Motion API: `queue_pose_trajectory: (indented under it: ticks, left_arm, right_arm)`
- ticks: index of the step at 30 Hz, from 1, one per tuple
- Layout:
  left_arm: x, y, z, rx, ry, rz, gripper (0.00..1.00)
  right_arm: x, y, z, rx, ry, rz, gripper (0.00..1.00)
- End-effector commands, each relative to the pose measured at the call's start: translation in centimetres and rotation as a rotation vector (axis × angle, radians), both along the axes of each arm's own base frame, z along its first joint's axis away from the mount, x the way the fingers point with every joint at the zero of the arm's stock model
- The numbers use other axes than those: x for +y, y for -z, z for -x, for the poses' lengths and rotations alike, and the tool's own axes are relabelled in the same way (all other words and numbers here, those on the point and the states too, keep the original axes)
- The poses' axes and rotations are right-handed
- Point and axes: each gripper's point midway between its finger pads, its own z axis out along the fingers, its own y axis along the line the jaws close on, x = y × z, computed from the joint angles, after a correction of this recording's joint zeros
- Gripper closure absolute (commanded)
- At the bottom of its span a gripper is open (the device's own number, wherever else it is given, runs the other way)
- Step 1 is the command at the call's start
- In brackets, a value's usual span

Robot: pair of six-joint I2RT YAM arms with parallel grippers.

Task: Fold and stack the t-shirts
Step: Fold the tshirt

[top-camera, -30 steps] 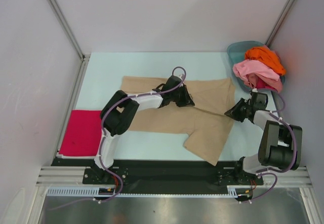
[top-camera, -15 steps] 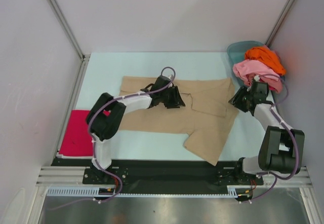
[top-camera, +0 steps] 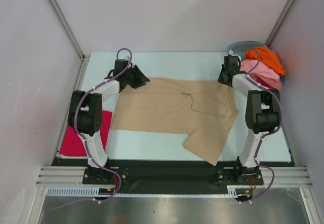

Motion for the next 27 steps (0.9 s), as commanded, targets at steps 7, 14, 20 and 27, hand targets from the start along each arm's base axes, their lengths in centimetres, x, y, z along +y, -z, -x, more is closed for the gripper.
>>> queue_pose_trajectory:
  ticks: [7,14,20,27]
  left_arm:
    - [5.2,2.9,-5.5,0.037,-0.108,0.108,0.58]
    - [8.0,5.5,-7.6,0.086,-0.184,0.124,0.56]
    - [8.9,6.0,-8.6,0.084,-0.203,0.115,0.55]
    - [10.6,2.0,-7.3,0.047,-0.21,0.065,0.53]
  right_arm:
    - [-4.0,2.2,-4.2,0.086,0.072,0.264,0.88]
    - [-5.5,5.4,-5.5,0.174,0.088,0.312,0.88]
    - [-7.9,7.2,-6.1,0.233,0.141,0.388,0.87]
    - [-5.9,3.4,-7.9,0.153,0.081,0.467,0.71]
